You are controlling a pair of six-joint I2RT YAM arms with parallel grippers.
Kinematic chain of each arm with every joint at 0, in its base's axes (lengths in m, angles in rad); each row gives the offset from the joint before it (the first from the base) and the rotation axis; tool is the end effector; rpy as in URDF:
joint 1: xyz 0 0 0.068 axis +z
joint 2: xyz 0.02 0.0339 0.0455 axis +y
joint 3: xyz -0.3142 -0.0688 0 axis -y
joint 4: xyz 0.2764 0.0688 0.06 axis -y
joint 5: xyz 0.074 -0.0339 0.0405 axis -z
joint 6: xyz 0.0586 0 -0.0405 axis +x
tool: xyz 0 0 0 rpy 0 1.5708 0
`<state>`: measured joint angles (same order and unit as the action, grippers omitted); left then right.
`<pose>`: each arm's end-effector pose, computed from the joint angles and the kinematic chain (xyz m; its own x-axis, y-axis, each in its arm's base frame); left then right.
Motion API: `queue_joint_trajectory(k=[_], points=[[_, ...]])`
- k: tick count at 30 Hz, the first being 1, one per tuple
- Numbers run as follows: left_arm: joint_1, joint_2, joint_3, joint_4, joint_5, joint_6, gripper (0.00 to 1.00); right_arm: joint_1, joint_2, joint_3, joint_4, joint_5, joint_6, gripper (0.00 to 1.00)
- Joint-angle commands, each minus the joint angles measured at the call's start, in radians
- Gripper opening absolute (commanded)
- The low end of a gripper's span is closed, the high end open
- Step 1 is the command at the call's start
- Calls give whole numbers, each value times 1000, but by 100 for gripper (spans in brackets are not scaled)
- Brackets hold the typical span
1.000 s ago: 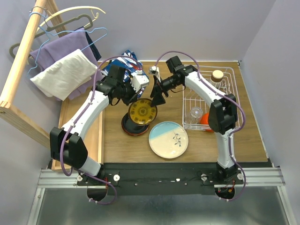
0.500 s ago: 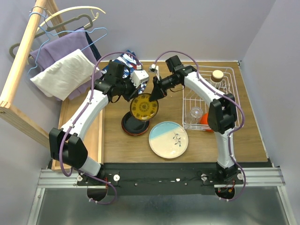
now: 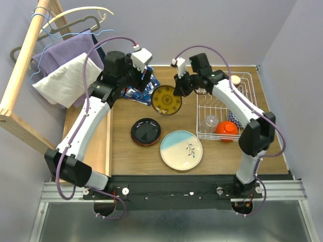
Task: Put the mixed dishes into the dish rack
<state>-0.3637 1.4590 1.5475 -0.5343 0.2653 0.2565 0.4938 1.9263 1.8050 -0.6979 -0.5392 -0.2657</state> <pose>0.3429 -0.1470 0.4536 -0.2466 0.3558 -0.9014 0.6482 0.7521 0.1195 0.4224 0.2615 0.3434 -0.4329 -0.4889 -0.7573 -0.8593 0.4778 0.1827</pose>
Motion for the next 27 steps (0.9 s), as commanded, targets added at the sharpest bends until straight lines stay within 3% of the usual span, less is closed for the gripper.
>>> queue_joint_trajectory(k=[1, 4, 5, 7, 10, 18, 23, 27], points=[[-1, -58, 37, 132, -60, -75, 77, -38, -174, -7, 121, 389, 95, 0], [-3, -58, 0, 146, -23, -92, 77, -58, -242, -71, 196, 623, 160, 0], [-4, -61, -12, 149, -12, -109, 77, -55, -284, -90, 228, 880, 249, 0], [-6, -75, -47, 168, 15, -123, 77, -61, -323, -145, 270, 1089, 316, 1], [-11, -91, -93, 189, 38, -141, 77, -72, -360, -171, 290, 1207, 194, 0], [-14, -101, -133, 211, 46, -161, 77, -205, -254, -43, 39, 1491, 252, 0], [-21, -104, -148, 220, 41, -163, 77, -296, -158, 22, -126, 1541, 299, 1], [-23, -106, -170, 223, 38, -169, 77, -336, -162, -13, -109, 1527, 275, 1]])
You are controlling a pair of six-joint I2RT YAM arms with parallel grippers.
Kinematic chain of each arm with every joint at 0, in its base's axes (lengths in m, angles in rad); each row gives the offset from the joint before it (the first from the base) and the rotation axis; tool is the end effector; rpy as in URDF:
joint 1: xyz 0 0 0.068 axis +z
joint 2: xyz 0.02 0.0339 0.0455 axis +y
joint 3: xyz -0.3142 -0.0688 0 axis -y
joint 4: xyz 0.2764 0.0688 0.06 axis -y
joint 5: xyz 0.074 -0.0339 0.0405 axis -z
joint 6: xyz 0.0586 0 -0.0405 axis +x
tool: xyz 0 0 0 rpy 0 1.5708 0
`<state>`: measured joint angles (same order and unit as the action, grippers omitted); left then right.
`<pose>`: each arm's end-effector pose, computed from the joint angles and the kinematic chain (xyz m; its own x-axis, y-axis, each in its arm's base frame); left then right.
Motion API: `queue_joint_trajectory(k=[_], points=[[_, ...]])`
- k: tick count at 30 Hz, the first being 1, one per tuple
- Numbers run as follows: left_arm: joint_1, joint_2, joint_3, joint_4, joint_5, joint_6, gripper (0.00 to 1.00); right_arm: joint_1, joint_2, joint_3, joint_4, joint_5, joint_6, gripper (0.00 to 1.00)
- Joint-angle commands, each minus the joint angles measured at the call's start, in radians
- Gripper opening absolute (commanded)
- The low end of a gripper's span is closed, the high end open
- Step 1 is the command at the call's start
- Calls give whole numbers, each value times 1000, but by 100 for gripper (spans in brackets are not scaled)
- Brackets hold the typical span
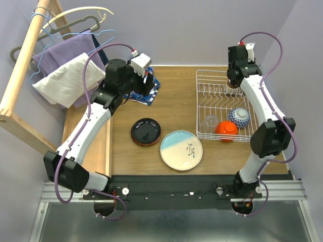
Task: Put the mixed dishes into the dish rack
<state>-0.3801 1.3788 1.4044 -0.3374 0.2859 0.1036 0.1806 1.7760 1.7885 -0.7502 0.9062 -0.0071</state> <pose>0.3270 -0.1485 0.4490 -0.2208 0.1950 -0.9556 0.6314 0.7753 0.0124 0.4423 0.0339 0.4105 -0.6649 -0.1259 -0.7362 0.4576 0.7105 -0.5347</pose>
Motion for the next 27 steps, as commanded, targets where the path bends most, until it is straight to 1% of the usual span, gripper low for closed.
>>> queue_joint_trajectory(k=[1, 9, 14, 18, 27], points=[[-6, -26, -30, 26, 16, -15, 76, -29, -12, -15, -49, 85, -14, 0], [-6, -23, -50, 32, 22, -25, 77, -85, 30, -28, -74, 54, -4, 0], [-6, -14, -51, 32, 21, -27, 77, -87, 62, -14, -74, 31, 2, 0], [-6, -7, -39, 29, 25, -36, 77, -87, 85, 37, -104, -15, 33, 0], [-6, 12, -39, 34, 22, -39, 77, -87, 117, 17, -101, -44, 44, 0]])
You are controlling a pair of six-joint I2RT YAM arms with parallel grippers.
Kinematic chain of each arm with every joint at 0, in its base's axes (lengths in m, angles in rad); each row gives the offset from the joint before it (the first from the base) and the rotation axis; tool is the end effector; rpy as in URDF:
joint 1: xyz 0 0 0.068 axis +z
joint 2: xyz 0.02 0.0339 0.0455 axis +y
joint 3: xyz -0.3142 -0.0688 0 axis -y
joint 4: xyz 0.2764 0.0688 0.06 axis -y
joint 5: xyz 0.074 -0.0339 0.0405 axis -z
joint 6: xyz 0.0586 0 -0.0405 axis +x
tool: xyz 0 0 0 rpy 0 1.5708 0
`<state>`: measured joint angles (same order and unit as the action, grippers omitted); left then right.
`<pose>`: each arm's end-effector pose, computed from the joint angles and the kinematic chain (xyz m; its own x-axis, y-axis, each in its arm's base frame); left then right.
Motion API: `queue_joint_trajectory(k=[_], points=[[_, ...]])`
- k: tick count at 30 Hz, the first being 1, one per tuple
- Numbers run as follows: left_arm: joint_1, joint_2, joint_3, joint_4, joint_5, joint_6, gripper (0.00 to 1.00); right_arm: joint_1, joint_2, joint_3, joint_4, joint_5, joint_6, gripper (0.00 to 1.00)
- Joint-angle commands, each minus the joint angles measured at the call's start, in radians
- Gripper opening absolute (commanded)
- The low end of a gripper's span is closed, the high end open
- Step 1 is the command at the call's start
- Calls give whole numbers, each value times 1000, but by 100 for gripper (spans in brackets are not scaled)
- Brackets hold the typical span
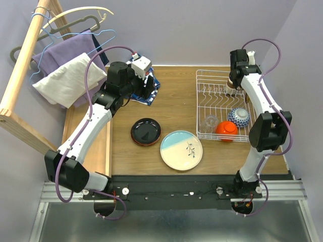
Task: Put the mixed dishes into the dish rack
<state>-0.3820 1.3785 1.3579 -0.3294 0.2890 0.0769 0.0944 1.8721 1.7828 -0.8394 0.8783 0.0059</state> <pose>0.3276 -0.1496 0.4316 -0.2707 0.1881 -0.9441 0.6284 0.7775 -0.0253 0.4628 -0.0015 0.3594 -0.7949 -0.0715 -0.6025 0.4034 0.6795 -0.6128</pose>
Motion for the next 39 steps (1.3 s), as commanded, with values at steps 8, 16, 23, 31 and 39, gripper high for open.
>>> queue_joint_trajectory(k=[8, 16, 23, 31, 39], points=[[-5, 28, -11, 18, 9, 14, 77, -2, 88, 29, 14, -30, 11, 0], [-5, 43, -88, -40, 2, 78, 82, -5, 113, 61, -9, -80, 12, 17], [6, 171, -74, -246, 18, 176, 87, -7, 68, 95, -66, -134, 20, 78], [12, 209, -173, -278, -123, 308, 87, -5, -73, 43, -60, -339, 3, 94], [29, 252, -233, -257, -188, 357, 87, -5, -169, 20, -113, -777, -76, 100]])
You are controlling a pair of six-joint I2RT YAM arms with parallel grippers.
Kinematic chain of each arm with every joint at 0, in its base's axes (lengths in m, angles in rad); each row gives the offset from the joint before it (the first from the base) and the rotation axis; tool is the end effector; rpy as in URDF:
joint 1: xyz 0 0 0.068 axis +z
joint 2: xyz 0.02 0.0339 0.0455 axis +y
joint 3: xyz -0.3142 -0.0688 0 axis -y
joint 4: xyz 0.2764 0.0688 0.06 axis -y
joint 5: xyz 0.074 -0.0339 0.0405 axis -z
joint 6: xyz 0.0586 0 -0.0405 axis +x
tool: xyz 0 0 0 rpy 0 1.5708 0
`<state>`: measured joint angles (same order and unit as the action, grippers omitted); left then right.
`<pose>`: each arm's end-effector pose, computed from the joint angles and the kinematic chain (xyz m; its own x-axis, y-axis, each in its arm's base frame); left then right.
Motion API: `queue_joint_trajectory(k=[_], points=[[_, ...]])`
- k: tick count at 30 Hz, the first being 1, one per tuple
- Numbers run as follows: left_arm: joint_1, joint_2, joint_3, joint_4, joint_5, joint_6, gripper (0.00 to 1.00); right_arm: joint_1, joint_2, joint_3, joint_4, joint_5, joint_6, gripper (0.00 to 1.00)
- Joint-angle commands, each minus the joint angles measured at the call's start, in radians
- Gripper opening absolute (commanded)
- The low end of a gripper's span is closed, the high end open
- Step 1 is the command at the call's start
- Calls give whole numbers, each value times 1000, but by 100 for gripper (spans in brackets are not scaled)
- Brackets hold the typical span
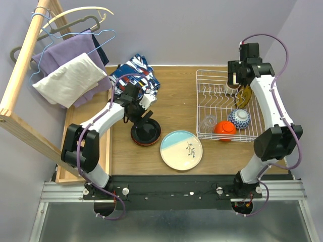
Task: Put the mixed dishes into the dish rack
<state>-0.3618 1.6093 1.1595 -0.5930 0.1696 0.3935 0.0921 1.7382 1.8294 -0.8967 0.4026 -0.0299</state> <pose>0.3458 -0.1414 0.2475 -0.5819 0.6243 -0.5212 0.7054 0.7064 0.0585 0.4310 0.0168 0.4160 -0.7234 -0.0944 -0.6840 0.1641 0.9387 -0.3031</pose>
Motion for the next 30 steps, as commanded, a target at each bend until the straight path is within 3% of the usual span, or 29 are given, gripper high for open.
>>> queue_joint_trajectory(k=[1, 9, 12, 19, 20, 22, 23, 25, 30], points=[[9, 35, -38, 24, -74, 39, 88, -3, -45, -30, -57, -341, -41, 100], [41, 170, 17, 41, -45, 25, 86, -5, -88, -81, -61, -398, -51, 100], [61, 227, 51, 32, -1, 15, 79, -3, -101, -108, -56, -425, -53, 100], [106, 311, 138, -19, 54, 22, 46, -5, -111, -131, -47, -441, -56, 100], [107, 319, 149, -25, 57, 25, 32, -5, -108, -133, -45, -443, -56, 100], [116, 331, 173, -47, 61, 27, 17, -5, -101, -130, -45, -449, -59, 100], [118, 334, 183, -53, 62, 28, 5, -5, -98, -128, -44, -452, -61, 100], [118, 334, 204, -79, 68, 33, 0, -3, -88, -117, -44, -459, -61, 100], [118, 264, 247, -140, 106, 44, 0, -5, -72, -85, -41, -462, -61, 100]])
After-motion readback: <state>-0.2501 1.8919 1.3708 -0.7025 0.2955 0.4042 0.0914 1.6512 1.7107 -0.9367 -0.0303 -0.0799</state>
